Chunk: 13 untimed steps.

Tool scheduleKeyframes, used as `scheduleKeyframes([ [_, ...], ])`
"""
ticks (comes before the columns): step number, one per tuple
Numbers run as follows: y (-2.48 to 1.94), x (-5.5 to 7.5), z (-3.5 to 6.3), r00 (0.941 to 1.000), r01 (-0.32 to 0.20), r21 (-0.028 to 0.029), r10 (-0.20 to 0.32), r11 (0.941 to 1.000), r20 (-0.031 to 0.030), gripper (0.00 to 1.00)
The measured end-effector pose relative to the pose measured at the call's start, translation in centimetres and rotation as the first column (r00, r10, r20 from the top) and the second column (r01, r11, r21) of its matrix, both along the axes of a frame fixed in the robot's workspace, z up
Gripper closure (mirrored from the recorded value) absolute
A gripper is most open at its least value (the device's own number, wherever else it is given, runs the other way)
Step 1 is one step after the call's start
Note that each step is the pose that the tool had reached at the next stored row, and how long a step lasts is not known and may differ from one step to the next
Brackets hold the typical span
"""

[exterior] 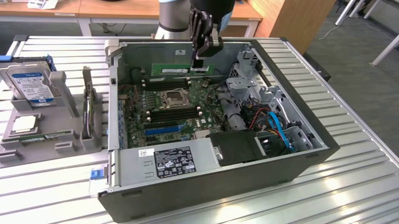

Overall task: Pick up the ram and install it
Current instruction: 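Insert the ram into the slot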

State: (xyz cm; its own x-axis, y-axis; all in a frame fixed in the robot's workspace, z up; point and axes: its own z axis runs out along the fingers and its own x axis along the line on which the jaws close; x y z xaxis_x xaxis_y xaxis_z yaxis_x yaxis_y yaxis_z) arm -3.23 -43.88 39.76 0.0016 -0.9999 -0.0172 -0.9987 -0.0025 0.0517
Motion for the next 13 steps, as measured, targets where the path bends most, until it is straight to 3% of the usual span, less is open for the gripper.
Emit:
scheduleKeyframes([
  [13, -0.76, 0.0, -2.37, 1.0000, 0.000, 0.0001, 0.000, 1.0000, 0.0001, 0.89],
])
